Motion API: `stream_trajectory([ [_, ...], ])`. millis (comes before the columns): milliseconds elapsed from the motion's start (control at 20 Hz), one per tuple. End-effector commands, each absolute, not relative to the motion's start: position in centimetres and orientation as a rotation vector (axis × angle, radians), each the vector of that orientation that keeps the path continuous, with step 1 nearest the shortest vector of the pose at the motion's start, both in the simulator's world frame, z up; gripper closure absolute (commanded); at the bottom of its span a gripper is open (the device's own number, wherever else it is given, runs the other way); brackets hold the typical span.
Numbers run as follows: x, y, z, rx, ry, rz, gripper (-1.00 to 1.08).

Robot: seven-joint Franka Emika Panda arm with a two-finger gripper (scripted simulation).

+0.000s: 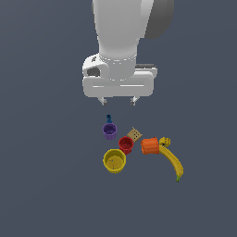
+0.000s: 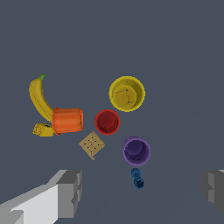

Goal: Pick up a designated object from a clutter of objects.

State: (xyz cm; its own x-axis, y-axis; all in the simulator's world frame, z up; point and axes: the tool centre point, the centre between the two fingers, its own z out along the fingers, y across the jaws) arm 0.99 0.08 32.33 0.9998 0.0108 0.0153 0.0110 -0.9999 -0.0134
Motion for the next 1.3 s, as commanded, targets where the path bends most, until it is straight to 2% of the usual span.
stream_trajectory([
  [0, 1.0, 0.1, 32.3, -3.128, -0.017, -0.024, -0.20],
  [300, 1.0, 1.8, 32.1, -3.119, -0.061, -0.014, -0.20],
  [700, 1.5, 1.8, 31.5, -3.109, -0.067, -0.028, -0.20],
  [1250, 4.4, 1.6, 27.4, -3.042, -0.091, -0.132, -0.20],
])
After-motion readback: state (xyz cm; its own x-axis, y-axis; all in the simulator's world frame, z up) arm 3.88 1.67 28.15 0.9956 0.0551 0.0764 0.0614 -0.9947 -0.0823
